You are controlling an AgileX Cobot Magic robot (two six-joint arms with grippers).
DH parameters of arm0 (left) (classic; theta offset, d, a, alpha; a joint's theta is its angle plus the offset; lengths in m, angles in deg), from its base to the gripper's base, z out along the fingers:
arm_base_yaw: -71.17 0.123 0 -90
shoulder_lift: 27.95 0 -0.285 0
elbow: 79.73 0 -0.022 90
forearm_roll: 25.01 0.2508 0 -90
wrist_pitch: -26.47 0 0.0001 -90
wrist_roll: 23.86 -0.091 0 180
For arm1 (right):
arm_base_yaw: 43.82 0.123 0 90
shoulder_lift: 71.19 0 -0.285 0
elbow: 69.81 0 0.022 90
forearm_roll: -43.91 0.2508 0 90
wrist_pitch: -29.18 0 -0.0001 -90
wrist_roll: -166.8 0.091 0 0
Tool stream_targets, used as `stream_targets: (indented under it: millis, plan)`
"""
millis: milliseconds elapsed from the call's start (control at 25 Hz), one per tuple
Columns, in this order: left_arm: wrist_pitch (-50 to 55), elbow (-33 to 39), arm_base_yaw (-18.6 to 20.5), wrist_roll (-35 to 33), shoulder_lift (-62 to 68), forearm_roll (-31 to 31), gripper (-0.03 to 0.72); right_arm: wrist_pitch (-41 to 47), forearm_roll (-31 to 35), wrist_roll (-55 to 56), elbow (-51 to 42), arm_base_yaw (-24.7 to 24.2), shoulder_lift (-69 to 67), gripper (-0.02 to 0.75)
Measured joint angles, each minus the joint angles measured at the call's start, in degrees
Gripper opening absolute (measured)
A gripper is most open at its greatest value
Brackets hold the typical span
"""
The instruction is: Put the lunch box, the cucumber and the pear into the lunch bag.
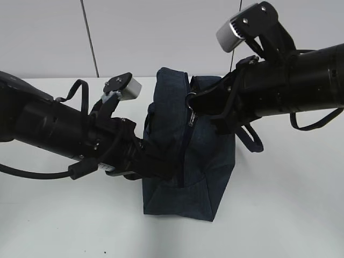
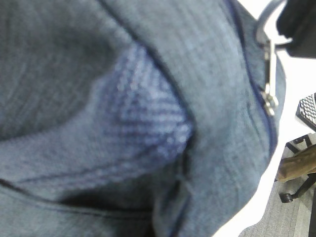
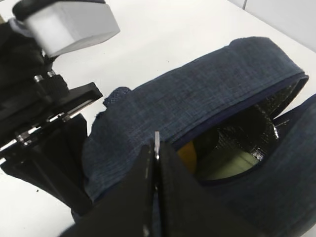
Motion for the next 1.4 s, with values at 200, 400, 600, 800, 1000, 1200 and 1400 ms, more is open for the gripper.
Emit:
stream_targets:
  millis: [200, 400, 600, 800, 1000, 1200, 1400]
  plan:
    - [0.8, 0.0, 0.1, 0.1, 0.0, 0.3, 0.064, -0.9, 0.3, -0.1, 0.1, 0.0, -0.5, 0.006]
    - [1.2, 0.0, 0.1, 0.3, 0.0, 0.4, 0.188, -3.3, 0.6, -0.6, 0.4, 0.0, -0.5, 0.006]
    - [1.0, 0.0, 0.1, 0.4, 0.0, 0.4, 0.047, -3.3, 0.6, -0.8, 1.3, 0.0, -0.6, 0.006]
    - [0.4, 0.0, 0.1, 0.4, 0.0, 0.3, -0.014, -3.3, 0.6, -0.8, 1.7, 0.0, -0.7, 0.006]
    - [0.4, 0.0, 0.1, 2.1, 0.0, 1.8, -0.016, -4.4, 0.7, -0.9, 1.9, 0.0, -0.7, 0.006]
    - [0.4, 0.0, 0.1, 5.3, 0.0, 4.5, -0.016, -5.1, 0.9, -0.9, 3.4, 0.0, -2.4, 0.006]
    - [0.4, 0.0, 0.1, 8.4, 0.0, 7.4, -0.017, -6.3, 1.1, -0.9, 5.8, 0.0, -5.5, 0.006]
